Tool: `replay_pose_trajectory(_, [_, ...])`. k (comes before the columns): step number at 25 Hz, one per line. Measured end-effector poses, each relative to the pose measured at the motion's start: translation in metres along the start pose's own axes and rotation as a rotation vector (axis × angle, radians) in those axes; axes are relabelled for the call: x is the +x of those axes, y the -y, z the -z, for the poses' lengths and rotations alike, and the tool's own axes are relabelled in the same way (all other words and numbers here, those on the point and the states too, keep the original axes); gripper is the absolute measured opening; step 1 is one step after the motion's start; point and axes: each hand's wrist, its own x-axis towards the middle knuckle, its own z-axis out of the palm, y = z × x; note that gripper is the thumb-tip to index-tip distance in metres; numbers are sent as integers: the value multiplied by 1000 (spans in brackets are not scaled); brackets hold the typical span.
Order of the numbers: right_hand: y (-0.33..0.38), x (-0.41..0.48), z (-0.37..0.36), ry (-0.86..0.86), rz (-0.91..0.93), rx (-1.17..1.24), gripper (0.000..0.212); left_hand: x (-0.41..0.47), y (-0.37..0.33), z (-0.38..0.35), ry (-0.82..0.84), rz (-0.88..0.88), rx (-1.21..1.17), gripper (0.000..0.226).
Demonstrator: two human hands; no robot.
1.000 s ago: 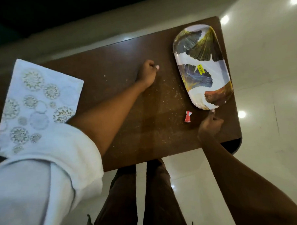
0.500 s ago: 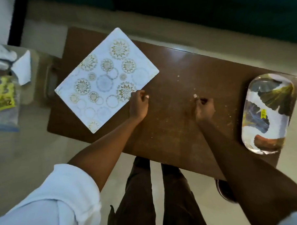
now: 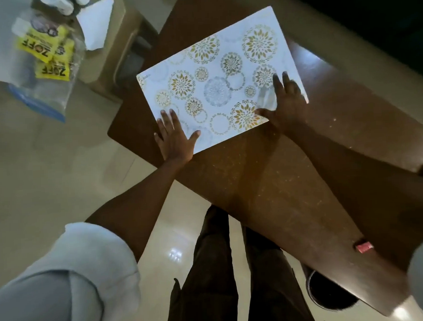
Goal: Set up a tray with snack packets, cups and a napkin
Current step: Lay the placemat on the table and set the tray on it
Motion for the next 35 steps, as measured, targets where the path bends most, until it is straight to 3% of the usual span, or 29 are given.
replay_pose_trajectory(4, [34, 46, -6, 86, 124, -146, 124, 11, -9, -10, 33, -72, 77, 116])
replay_pose_trajectory(16, [38, 45, -7, 190, 48, -144, 131, 17, -14, -11, 34, -87, 104, 119])
replay_pose_trajectory(25, [-38, -23, -3, 103, -296, 39, 130, 42, -84, -1, 132, -427, 276, 117])
replay_pose_trajectory(35, [-107, -122, -37, 25, -596, 220, 133, 12, -151, -31, 158, -741, 482, 118])
